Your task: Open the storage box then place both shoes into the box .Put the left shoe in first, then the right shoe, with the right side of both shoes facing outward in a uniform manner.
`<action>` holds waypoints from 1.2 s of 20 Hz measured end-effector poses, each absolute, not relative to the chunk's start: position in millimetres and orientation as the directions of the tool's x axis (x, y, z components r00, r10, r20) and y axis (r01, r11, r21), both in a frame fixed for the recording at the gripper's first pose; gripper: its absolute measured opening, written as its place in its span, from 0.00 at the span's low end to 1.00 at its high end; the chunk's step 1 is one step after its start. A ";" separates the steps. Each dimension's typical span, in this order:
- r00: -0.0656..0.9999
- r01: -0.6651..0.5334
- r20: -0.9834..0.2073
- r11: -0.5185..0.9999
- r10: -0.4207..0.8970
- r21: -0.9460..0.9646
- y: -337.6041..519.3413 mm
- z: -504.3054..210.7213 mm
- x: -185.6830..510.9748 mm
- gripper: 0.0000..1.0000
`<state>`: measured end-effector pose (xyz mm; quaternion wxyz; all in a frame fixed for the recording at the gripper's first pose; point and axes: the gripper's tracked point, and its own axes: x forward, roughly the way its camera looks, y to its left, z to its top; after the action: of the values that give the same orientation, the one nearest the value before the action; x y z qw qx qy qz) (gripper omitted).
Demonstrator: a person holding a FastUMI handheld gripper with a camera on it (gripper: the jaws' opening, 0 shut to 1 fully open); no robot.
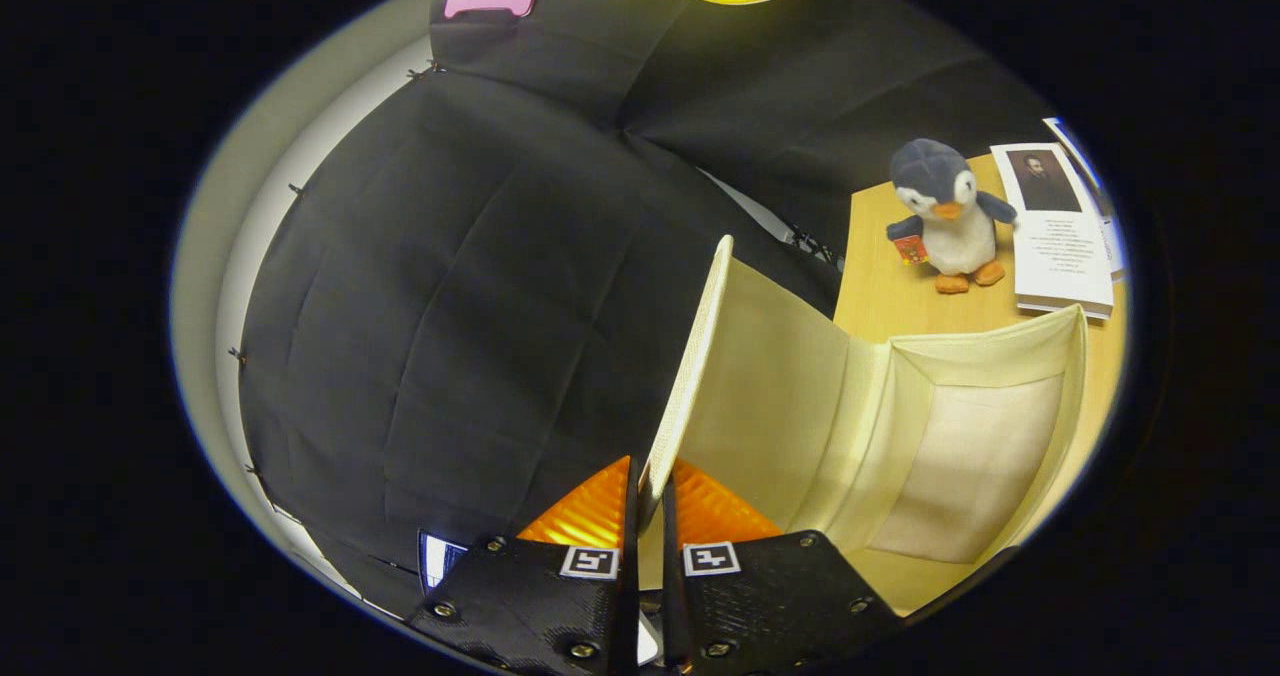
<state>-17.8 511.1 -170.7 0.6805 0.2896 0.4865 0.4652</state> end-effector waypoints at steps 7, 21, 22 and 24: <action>0.071 -0.471 -0.445 0.423 0.893 0.774 537.6 -182.6 -22.5 0.59; 0.213 -0.585 -0.555 0.559 0.804 0.587 433.9 -193.1 -3.0 0.94; 0.229 -0.588 -0.561 0.573 0.795 0.572 422.2 -194.8 -1.8 0.94; 0.263 -0.583 -0.572 0.600 0.777 0.547 397.0 -198.6 3.9 0.94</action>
<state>3.9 397.0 -198.6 0.7865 0.1134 0.4262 0.4324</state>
